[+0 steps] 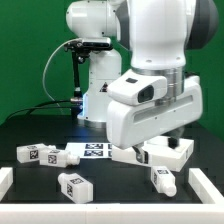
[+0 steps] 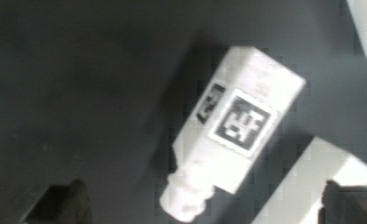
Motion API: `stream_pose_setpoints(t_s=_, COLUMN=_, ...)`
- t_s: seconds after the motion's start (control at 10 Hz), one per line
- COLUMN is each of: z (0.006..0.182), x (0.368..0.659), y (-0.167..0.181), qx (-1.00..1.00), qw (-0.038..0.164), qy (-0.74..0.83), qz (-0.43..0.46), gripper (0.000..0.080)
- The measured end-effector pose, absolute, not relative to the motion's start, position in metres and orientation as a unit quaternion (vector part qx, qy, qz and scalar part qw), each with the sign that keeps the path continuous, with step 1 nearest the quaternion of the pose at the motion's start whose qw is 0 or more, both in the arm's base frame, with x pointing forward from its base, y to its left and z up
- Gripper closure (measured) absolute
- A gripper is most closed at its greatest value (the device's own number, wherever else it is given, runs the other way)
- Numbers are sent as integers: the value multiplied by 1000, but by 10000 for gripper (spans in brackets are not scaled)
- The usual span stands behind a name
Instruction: Assemble one leg
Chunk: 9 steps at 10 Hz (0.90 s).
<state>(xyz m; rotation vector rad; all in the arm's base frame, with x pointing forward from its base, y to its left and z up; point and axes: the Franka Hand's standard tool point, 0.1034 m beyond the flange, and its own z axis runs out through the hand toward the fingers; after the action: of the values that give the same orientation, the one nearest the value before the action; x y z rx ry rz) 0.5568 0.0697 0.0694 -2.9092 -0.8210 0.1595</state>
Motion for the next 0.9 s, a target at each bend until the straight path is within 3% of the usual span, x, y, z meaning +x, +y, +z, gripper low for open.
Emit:
stream_pose_setpoints(t_s=0.3, z=54, x=553, y=85, qx=-976, qw=48, qy=-213, qz=24, gripper=150)
stream_pose_setpoints(t_s=0.7, z=54, x=552, y=85, qx=-978, qw=47, qy=-202, qz=26, gripper=150)
stream_pose_setpoints(t_s=0.9, z=49, x=541, y=88, qx=-993, qw=39, qy=-111, qz=32, gripper=150)
